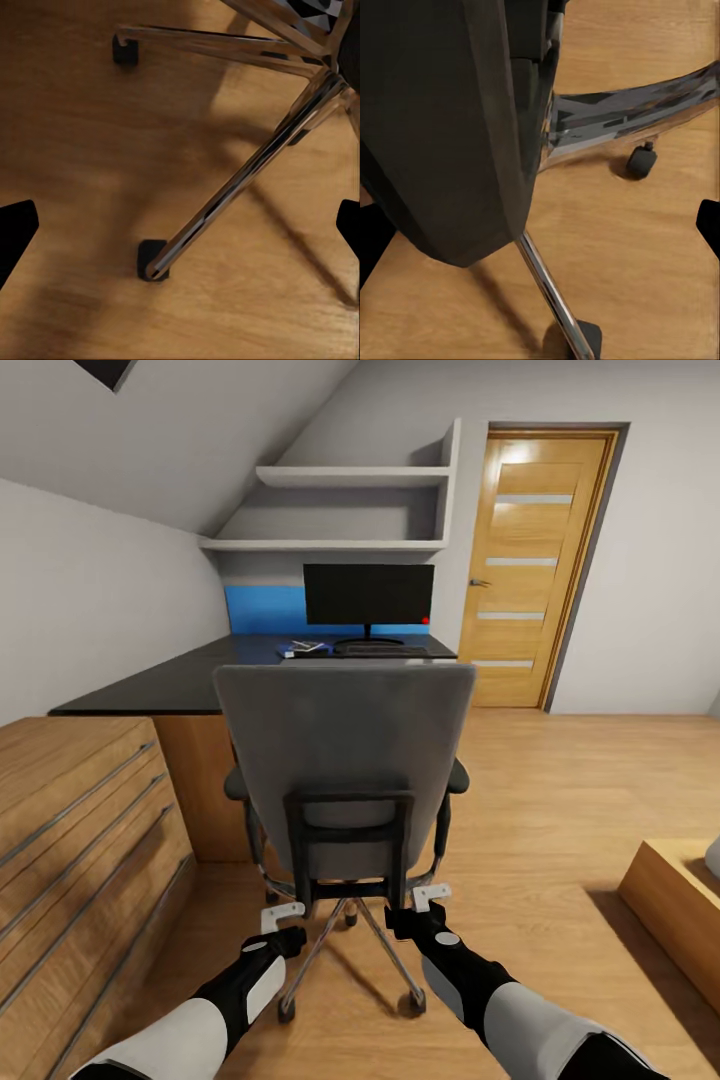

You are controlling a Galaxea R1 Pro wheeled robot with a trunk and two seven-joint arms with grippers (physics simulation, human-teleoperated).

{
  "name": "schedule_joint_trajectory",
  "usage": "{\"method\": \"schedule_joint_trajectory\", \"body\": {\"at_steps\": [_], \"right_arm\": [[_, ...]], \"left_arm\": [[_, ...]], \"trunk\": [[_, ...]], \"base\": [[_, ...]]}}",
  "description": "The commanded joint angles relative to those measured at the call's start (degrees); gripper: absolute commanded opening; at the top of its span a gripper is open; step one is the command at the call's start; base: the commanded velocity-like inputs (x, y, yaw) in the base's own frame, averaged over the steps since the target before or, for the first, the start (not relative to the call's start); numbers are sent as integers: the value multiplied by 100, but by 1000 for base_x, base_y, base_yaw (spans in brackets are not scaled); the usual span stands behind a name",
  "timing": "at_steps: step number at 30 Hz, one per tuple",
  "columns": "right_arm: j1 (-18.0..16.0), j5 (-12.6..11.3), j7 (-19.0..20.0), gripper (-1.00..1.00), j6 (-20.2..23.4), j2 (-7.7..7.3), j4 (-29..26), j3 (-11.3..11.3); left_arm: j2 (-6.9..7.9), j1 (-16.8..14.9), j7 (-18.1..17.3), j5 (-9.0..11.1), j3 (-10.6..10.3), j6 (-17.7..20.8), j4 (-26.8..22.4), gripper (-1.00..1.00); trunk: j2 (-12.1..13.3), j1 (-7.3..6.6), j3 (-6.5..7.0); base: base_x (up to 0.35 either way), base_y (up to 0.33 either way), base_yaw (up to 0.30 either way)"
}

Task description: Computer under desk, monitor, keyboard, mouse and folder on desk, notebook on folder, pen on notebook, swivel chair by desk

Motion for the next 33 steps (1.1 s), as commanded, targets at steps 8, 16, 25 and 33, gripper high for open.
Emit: {"method": "schedule_joint_trajectory", "body": {"at_steps": [8,16,25,33], "right_arm": [[-5,-50,-28,100,-22,-1,3,53],[-5,-50,-28,100,-22,-1,3,54],[-5,-51,-28,100,-24,-1,3,54],[-5,-36,-28,100,-28,-1,3,54]], "left_arm": [[3,-5,44,10,-56,31,-21,100],[10,-4,44,10,-56,31,-16,100],[4,-4,44,10,-56,31,-14,100],[9,-5,44,10,-56,23,-14,100]], "trunk": [[-2,2,-5],[-2,2,-5],[-2,2,-5],[-2,2,-5]], "base": [[307,-140,11],[316,-101,97],[316,-99,4],[316,-99,0]]}}
